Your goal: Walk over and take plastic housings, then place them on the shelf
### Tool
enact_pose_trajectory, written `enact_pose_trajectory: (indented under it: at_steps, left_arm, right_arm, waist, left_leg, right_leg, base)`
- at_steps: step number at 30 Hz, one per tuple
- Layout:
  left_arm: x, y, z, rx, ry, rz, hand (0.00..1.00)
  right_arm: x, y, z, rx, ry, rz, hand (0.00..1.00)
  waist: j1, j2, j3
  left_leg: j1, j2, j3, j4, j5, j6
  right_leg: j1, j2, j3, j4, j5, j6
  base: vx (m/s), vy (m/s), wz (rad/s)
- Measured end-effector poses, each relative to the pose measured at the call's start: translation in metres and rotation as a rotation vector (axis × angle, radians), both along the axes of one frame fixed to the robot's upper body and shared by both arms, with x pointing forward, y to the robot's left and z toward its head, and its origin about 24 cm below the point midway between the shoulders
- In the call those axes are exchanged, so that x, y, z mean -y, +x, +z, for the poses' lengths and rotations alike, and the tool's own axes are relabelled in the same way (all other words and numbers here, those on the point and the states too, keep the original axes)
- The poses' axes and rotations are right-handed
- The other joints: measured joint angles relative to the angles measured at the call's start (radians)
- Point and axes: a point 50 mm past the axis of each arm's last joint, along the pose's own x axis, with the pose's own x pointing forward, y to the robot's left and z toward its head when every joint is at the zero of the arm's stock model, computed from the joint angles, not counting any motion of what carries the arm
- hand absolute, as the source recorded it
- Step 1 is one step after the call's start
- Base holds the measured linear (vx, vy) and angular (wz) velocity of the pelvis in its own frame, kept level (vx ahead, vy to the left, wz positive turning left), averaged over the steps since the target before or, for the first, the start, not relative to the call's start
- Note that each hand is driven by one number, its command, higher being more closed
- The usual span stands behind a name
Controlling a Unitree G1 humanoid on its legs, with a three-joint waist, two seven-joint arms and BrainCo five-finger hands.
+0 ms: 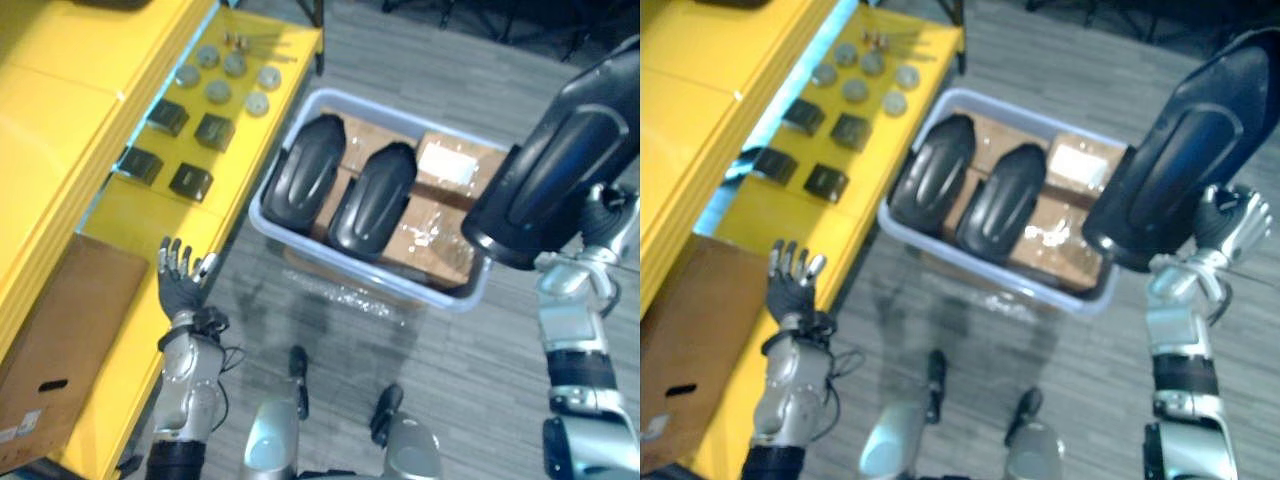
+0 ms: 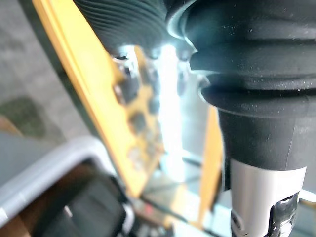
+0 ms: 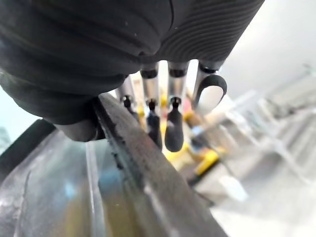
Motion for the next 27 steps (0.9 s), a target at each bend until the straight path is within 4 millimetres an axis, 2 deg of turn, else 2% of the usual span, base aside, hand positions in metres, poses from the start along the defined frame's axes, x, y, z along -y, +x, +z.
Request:
enact_pose_trajectory:
  at_steps: [4,5,7,12,16,23,27]
  left_arm:
    - [0.023,0.003,0.001,0.004,0.018,-0.152,0.00]
    - [0.034,0.004,-0.001,-0.005,0.026,-0.224,0.00]
    - [0.048,0.007,-0.001,-0.011,0.043,-0.303,0.00]
    - [0.077,0.021,-0.002,-0.039,0.097,-0.467,0.00]
    - [0.087,0.026,-0.002,-0.037,0.115,-0.528,0.00]
    - [0.095,0.028,-0.014,-0.095,0.142,-0.576,0.00]
    - [0.101,0.029,-0.014,-0.096,0.161,-0.602,0.00]
  right_arm:
    - [-0.018,0.002,0.006,0.055,-0.095,0.074,1.00]
    - [-0.027,0.003,0.008,0.068,-0.122,0.119,1.00]
    - [-0.040,0.005,0.011,0.086,-0.170,0.175,1.00]
    - [-0.080,0.011,0.001,0.088,-0.231,0.339,1.00]
    - [-0.102,0.013,-0.001,0.107,-0.284,0.434,1.00]
    - [-0.122,0.013,-0.003,0.124,-0.307,0.521,1.00]
    - [-0.135,0.013,-0.007,0.107,-0.301,0.579,1.00]
  waist:
    - [0.002,-0.001,-0.073]
    - [0.003,-0.008,-0.102]
    - [-0.001,-0.007,-0.114]
    - [-0.005,-0.015,-0.165]
    - [-0.009,-0.016,-0.182]
    - [-0.016,-0.018,-0.198]
    - [-0.020,-0.014,-0.203]
  left_leg:
    - [0.059,0.002,0.016,-0.040,0.000,0.000]
    - [0.080,0.001,0.034,-0.064,0.000,0.000]
    - [0.106,0.001,0.042,-0.081,0.000,0.000]
    - [0.150,-0.003,0.066,-0.127,0.004,0.000]
    - [0.174,-0.010,0.083,-0.173,0.031,0.002]
    - [0.191,-0.018,0.082,-0.249,0.079,0.000]
    - [0.192,-0.016,0.080,-0.283,0.108,-0.003]
  right_leg:
    - [0.056,0.014,0.002,-0.059,0.039,-0.007]
    - [0.062,0.014,0.015,-0.071,0.043,-0.007]
    - [0.074,0.014,0.023,-0.076,0.053,-0.010]
    - [0.079,0.012,0.050,-0.085,0.068,-0.009]
    - [0.077,0.008,0.053,-0.086,0.073,-0.011]
    - [0.072,0.013,0.067,-0.116,0.073,-0.011]
    - [0.060,0.020,0.070,-0.122,0.072,-0.011]
  base:
    - [0.08,0.001,-0.12]
    - [0.05,0.010,-0.23]
    - [0.04,0.020,-0.24]
    - [0.00,0.029,-0.19]
    - [-0.01,0.016,-0.04]
    - [-0.04,0.007,-0.02]
    - [-0.03,-0.013,0.00]
